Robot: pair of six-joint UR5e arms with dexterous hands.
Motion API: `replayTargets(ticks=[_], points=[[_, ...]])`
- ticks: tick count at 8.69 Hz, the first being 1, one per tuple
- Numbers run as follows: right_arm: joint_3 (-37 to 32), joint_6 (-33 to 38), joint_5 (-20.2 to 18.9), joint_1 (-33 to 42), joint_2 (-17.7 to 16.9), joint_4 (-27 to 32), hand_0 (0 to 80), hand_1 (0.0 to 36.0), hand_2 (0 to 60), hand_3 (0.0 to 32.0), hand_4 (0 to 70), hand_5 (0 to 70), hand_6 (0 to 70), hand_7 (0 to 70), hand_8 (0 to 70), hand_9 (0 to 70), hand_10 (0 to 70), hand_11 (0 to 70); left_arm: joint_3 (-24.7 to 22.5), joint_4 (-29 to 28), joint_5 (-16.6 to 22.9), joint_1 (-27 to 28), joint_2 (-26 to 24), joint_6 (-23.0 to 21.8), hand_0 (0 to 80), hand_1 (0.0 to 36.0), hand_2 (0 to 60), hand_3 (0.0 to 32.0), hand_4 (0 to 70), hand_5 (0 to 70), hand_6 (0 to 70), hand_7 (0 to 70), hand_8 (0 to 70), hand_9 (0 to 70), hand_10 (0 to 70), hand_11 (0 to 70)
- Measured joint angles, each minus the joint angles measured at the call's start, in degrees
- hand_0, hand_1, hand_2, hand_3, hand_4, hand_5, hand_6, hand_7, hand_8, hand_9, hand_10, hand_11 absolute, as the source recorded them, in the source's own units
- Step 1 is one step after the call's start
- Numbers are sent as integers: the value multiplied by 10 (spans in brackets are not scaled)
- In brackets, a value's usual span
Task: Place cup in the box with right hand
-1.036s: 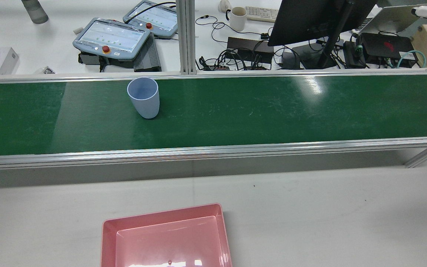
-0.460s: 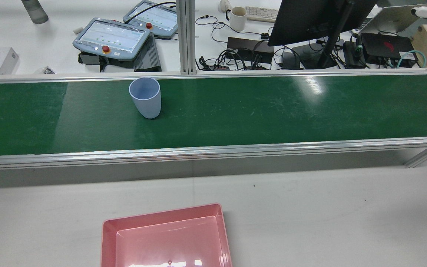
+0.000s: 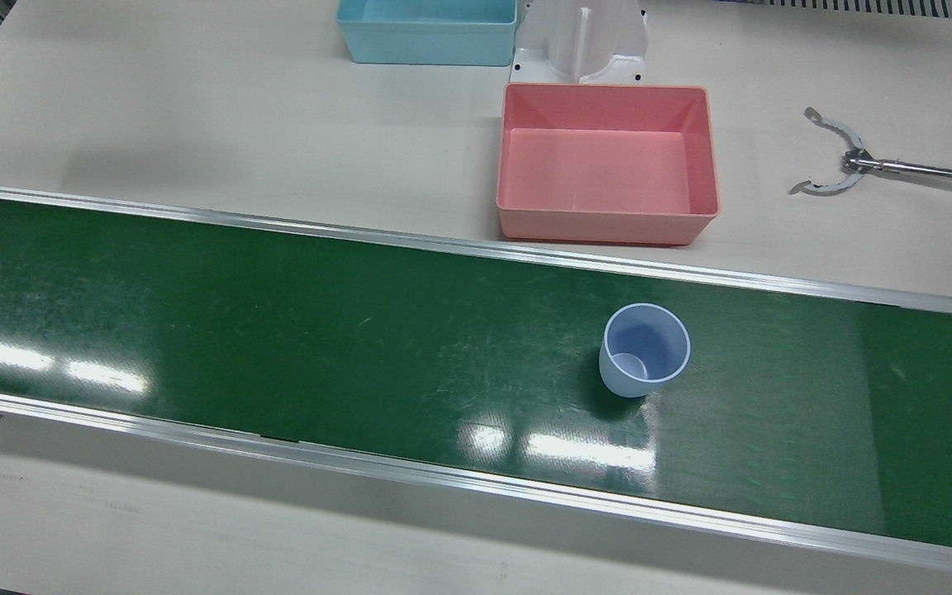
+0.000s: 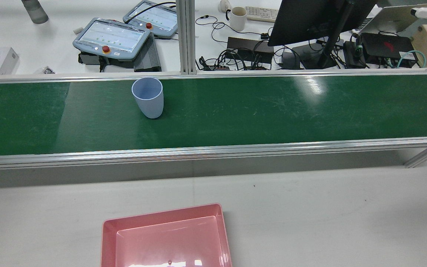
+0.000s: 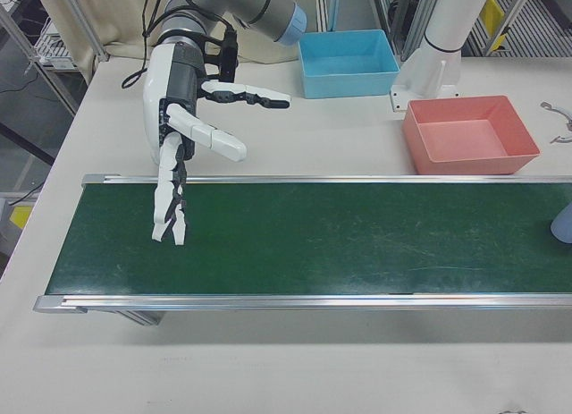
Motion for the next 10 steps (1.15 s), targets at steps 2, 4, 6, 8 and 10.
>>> replayTargets(ticks=[2,4,6,8,10], points=[[0,0,0,0,0,0,599,224,88,320,84,79,0,62,0,0,46,95,0,0,0,0,0,0,0,0,0,0,0,0,0,0,0,0,0,0],[0,0,0,-1,0,0,599,223,88,320,89,78,0,67,0,0,46,94,0,0,0,0,0,0,0,0,0,0,0,0,0,0,0,0,0,0],[-1,0,0,-1,0,0,599,224,88,320,93,78,0,67,0,0,45,94,0,0,0,0,0,0,0,0,0,0,0,0,0,0,0,0,0,0],[-1,0,-1,-2,0,0,599,223,85,320,93,77,0,68,0,0,45,94,0,0,0,0,0,0,0,0,0,0,0,0,0,0,0,0,0,0],[-1,1,-1,-2,0,0,599,222,82,320,93,77,0,69,0,0,47,96,0,0,0,0,0,0,0,0,0,0,0,0,0,0,0,0,0,0]])
